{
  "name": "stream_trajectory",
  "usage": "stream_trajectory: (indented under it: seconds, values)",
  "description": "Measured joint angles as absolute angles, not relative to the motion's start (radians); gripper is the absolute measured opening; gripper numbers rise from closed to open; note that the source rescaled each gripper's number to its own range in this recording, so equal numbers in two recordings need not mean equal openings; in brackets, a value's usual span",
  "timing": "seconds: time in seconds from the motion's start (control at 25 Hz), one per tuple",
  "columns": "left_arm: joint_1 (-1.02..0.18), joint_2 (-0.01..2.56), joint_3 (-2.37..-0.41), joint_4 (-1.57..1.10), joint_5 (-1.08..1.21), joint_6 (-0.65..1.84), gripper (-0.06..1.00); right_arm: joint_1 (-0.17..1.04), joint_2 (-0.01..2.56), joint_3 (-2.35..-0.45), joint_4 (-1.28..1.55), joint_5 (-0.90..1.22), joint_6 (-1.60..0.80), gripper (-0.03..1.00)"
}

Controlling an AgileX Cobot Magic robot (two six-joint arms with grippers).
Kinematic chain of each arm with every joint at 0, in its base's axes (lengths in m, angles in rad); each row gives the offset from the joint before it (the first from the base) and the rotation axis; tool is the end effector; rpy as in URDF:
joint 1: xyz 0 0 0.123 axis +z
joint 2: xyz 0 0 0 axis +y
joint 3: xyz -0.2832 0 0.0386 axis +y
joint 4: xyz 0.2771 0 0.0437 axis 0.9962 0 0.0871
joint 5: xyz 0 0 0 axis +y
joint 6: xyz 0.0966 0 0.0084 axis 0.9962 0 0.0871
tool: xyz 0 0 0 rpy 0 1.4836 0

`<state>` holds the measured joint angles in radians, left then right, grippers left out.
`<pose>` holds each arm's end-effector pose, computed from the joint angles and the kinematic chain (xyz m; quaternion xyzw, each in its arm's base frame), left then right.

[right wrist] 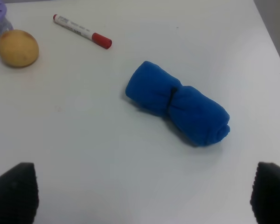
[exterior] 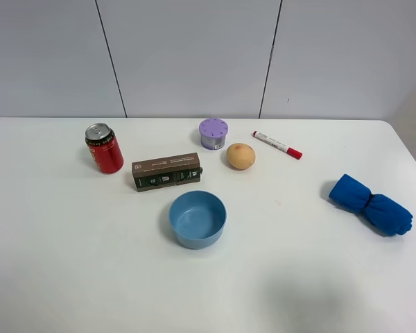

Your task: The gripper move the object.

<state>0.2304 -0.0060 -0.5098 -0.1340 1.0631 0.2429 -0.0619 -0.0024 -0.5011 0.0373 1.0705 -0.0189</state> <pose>0.0245 -0.0059 0.2921 0.0085 0.8478 0.0583 0.5271 0.0244 0.0017 0.2881 0.0175 0.8545 -0.0023 0.5191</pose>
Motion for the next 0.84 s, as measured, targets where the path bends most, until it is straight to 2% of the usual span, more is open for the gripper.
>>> stream_trajectory:
  seconds: [0.84]
  values:
    - [0.227,-0.006,-0.51,-0.134,1.063,0.242,0.98,-0.062,-0.002,-0.501,0.037,1.071,-0.019,1.0]
